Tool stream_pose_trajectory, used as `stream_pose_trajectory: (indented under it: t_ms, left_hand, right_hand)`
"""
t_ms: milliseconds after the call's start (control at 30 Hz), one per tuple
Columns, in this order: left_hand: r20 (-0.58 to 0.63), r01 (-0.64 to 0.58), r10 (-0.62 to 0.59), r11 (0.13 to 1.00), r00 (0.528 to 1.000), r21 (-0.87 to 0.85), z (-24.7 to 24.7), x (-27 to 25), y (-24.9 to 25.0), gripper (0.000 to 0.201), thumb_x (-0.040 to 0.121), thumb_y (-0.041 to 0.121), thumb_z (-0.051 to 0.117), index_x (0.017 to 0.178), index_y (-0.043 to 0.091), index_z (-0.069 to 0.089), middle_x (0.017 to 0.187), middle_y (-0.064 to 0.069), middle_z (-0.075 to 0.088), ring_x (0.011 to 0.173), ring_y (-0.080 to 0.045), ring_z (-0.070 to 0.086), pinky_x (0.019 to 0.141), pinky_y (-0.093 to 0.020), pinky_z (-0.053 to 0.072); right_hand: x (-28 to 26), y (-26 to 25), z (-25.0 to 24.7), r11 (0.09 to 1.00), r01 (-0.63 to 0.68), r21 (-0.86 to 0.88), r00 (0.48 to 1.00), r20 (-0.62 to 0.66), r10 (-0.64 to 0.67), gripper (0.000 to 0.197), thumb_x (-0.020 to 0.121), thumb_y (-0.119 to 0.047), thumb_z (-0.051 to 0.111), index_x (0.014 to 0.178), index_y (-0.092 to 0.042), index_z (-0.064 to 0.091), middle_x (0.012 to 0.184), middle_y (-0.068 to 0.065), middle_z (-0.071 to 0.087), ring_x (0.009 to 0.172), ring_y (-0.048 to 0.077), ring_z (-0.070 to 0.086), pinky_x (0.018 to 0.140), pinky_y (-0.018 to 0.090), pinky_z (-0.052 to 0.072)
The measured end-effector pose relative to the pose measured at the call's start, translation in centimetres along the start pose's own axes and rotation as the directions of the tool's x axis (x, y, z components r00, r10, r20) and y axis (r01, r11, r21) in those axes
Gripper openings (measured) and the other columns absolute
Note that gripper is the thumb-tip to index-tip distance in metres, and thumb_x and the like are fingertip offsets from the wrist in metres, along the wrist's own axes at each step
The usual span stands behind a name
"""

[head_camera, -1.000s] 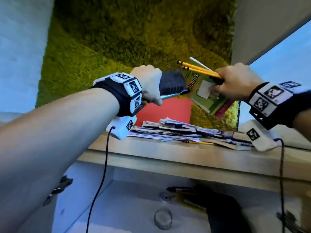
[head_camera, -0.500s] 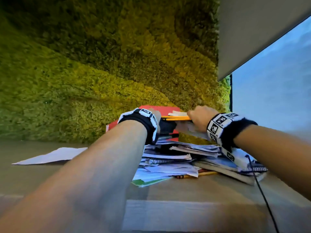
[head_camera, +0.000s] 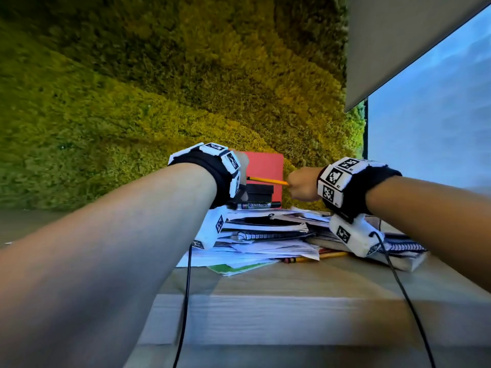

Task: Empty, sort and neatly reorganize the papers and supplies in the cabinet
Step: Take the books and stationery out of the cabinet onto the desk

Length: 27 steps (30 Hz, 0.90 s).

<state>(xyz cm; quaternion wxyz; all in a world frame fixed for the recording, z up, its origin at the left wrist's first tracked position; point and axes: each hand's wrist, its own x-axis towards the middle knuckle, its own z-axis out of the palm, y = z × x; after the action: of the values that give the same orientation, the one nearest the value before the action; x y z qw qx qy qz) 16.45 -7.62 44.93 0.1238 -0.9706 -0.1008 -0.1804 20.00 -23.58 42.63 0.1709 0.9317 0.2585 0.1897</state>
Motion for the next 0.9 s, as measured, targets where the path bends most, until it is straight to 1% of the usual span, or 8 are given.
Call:
stream_pose_trajectory:
  t_ms: [167,300,367,467,567,633,767,900]
  left_hand:
    - [-0.015,-0.035,0.035,0.999,0.999,0.014,-1.0,-2.8,-0.3,0.046,0.078,0.044,0.078,0.087,0.002,0.063,0.084,-0.005,0.062,0.081,-0.025,0.059,0.060,-0.031,0.048]
    - [-0.029,-0.024,0.023,0.999,0.999,-0.022,-1.8,-5.0,-0.7,0.038,0.079,0.037,0.080,0.067,0.009,0.057,0.073,-0.002,0.058,0.077,-0.023,0.057,0.056,-0.028,0.044]
    - [-0.025,-0.017,0.016,0.999,1.000,-0.044,-1.8,-5.9,-1.3,0.036,0.074,0.038,0.083,0.064,0.012,0.059,0.073,-0.002,0.063,0.070,-0.022,0.060,0.062,-0.029,0.050]
    - [0.046,-0.021,0.025,0.996,0.999,-0.092,-1.5,-7.1,-1.8,0.032,0.076,0.036,0.082,0.072,0.008,0.066,0.072,-0.001,0.066,0.059,-0.017,0.059,0.063,-0.027,0.050]
    - [0.073,-0.035,0.044,0.992,0.996,-0.121,-1.3,-8.3,-1.8,0.034,0.082,0.033,0.079,0.095,0.003,0.071,0.095,-0.006,0.070,0.076,-0.021,0.067,0.069,-0.031,0.054]
    - [0.062,-0.034,0.044,0.988,0.997,-0.150,-1.1,-8.9,-1.6,0.040,0.083,0.034,0.077,0.106,0.002,0.071,0.100,-0.007,0.070,0.087,-0.024,0.068,0.065,-0.029,0.052]
    - [0.009,-0.066,0.068,0.988,0.998,-0.142,-0.9,-9.8,-0.7,0.045,0.082,0.041,0.076,0.107,0.004,0.070,0.081,-0.003,0.064,0.077,-0.021,0.058,0.053,-0.025,0.044]
    - [-0.072,-0.138,0.128,0.977,0.989,-0.161,-1.0,-9.7,-0.1,0.039,0.082,0.035,0.077,0.108,0.008,0.069,0.102,-0.004,0.062,0.093,-0.022,0.056,0.074,-0.030,0.047]
  right_hand:
    - [-2.6,-0.3,-1.3,0.997,0.081,0.008,0.995,-0.064,-0.080,0.029,0.101,-0.028,0.043,0.116,-0.010,0.061,0.075,-0.004,0.055,0.068,0.014,0.051,0.061,0.025,0.040]
    - [-4.9,-1.2,-2.0,0.994,0.091,0.067,0.995,-0.043,-0.088,0.057,0.103,-0.048,0.019,0.147,-0.016,0.033,0.142,0.010,0.047,0.129,0.024,0.044,0.106,0.034,0.033]
    - [-5.6,-1.7,-2.2,0.986,0.113,0.125,0.994,-0.027,-0.110,0.056,0.104,-0.044,0.015,0.147,-0.015,0.035,0.152,0.008,0.036,0.139,0.024,0.034,0.114,0.036,0.025]
    - [-6.4,-1.6,-2.9,0.981,0.122,0.152,0.990,0.048,-0.131,0.050,0.105,-0.040,0.024,0.138,-0.012,0.047,0.119,0.008,0.060,0.104,0.019,0.057,0.091,0.030,0.047]
    - [-6.6,-1.2,-3.2,0.955,0.087,0.283,0.974,0.177,-0.141,0.038,0.103,-0.034,0.039,0.130,-0.014,0.055,0.074,0.003,0.048,0.059,0.014,0.042,0.052,0.024,0.039]
    - [-6.7,-1.1,-3.4,0.947,0.080,0.311,0.969,0.200,-0.148,0.032,0.102,-0.030,0.043,0.125,-0.013,0.059,0.074,0.008,0.047,0.060,0.020,0.041,0.050,0.026,0.038]
    - [-7.0,-1.7,-3.3,0.956,0.055,0.287,0.986,0.133,-0.096,0.029,0.099,-0.024,0.051,0.126,-0.016,0.061,0.072,0.005,0.057,0.060,0.017,0.050,0.049,0.022,0.046]
    - [-7.3,-2.2,-2.4,0.987,-0.025,0.161,0.991,0.132,0.004,0.021,0.097,-0.022,0.055,0.105,-0.006,0.066,0.067,0.004,0.063,0.048,0.013,0.059,0.046,0.021,0.051]
